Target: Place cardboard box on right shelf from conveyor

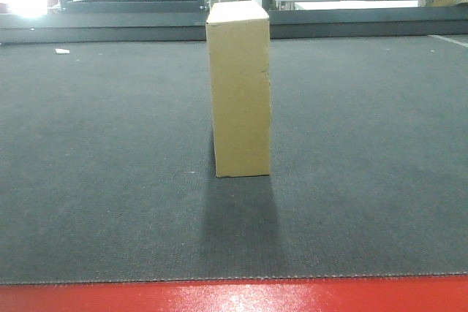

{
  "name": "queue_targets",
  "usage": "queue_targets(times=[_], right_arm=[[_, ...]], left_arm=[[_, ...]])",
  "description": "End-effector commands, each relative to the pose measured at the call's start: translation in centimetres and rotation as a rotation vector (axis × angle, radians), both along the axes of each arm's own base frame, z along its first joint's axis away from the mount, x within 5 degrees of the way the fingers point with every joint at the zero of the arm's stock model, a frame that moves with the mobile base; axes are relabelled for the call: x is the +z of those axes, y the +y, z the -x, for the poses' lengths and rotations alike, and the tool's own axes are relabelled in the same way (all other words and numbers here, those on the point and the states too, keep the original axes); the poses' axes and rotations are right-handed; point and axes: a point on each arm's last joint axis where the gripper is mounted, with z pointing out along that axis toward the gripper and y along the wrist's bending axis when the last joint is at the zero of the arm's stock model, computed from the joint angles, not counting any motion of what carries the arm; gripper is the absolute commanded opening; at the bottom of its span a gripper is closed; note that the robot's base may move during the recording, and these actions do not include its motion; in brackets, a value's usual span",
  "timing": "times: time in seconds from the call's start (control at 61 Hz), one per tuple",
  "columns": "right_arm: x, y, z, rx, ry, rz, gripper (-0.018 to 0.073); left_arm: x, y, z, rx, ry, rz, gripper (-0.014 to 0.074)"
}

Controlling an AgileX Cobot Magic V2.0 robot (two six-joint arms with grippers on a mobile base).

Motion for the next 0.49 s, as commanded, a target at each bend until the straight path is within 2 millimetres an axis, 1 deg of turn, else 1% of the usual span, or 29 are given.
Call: queue_targets(times=[0.0,0.098,0.164,0.23,0.295,0.311,0.328,0.41,0.475], right_arm=[[3.4,-0.1,0.8,-0.011,-0.189,0.015,0.0058],[6.3,0.0,1.5,-0.005,-0.214,0.015,0.0058],[8.1,0.0,1.4,-0.002,-0.193,0.016,0.0064],[9.5,0.0,0.8,0.001,-0.158,0.017,0.0114],[10.7,0.0,-0.1,0.002,-0.127,0.016,0.0213],[11.0,0.0,-0.5,0.005,-0.115,0.016,0.0266],[11.2,0.1,-0.7,0.006,-0.108,0.016,0.028],[12.0,0.2,-2.5,0.029,-0.046,0.015,0.0479],[12.5,0.5,-4.1,0.056,0.002,0.023,0.0606]], left_arm=[[0.6,0.1,0.1,0.009,-0.093,0.009,-0.0116],[0.6,0.1,0.1,0.009,-0.093,0.009,-0.0115],[0.6,0.1,0.1,0.009,-0.093,0.009,-0.0116],[0.6,0.1,0.1,0.009,-0.093,0.009,-0.0116],[0.6,0.1,0.1,0.009,-0.093,0.009,-0.0116],[0.6,0.1,0.1,0.009,-0.093,0.009,-0.0116],[0.6,0.1,0.1,0.009,-0.093,0.009,-0.0116],[0.6,0.1,0.1,0.009,-0.093,0.009,-0.0115],[0.6,0.1,0.1,0.009,-0.093,0.009,-0.0115]])
